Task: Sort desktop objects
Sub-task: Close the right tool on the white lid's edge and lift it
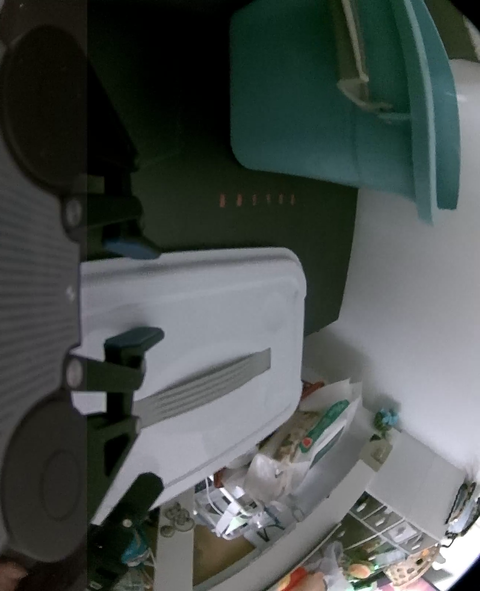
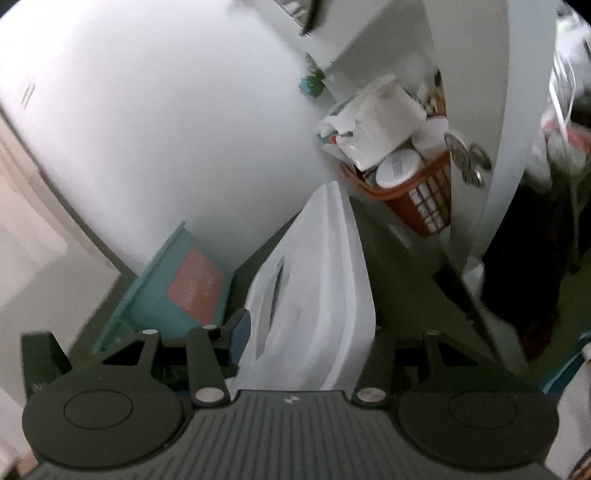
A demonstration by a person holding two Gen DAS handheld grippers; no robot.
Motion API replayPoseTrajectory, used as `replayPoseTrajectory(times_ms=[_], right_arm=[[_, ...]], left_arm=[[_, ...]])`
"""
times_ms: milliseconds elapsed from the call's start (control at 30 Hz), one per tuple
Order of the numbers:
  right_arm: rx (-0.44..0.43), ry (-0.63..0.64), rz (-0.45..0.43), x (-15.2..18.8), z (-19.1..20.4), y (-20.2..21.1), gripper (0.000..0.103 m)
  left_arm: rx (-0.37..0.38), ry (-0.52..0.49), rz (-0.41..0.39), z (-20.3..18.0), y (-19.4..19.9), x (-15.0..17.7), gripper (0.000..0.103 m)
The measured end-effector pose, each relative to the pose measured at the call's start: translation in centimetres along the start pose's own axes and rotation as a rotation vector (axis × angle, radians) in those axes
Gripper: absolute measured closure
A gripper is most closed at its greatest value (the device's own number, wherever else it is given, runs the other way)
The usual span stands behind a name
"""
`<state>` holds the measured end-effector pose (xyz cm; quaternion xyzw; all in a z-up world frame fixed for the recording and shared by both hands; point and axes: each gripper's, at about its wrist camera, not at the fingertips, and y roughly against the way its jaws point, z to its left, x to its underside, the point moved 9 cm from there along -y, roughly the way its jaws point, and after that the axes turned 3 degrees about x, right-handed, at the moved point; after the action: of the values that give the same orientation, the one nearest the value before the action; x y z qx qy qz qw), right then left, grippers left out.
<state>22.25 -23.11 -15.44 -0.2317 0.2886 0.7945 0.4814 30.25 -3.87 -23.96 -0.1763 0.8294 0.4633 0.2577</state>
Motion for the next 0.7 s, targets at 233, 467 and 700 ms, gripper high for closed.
replayPoseTrajectory(times_ms=[233,467,700], right_arm=[[-0.082,-0.172,0.068,0.4,-1.2,-1.1,0.059],[-0.145,-0.319,0.128,0.9,-2.1,-1.4,0.079],[-0.184,-0.345,0.165,1.4,-1.5,-1.4,0.087]], left_arm=[[-0.001,-0.005,-0.002,0.1,0.0,-0.1,0.06],[-0.021,-0.019,-0.008,0.1,0.2,0.0,0.06],[-0.02,-0.019,-0.004,0.2,0.7,0.1,0.06]])
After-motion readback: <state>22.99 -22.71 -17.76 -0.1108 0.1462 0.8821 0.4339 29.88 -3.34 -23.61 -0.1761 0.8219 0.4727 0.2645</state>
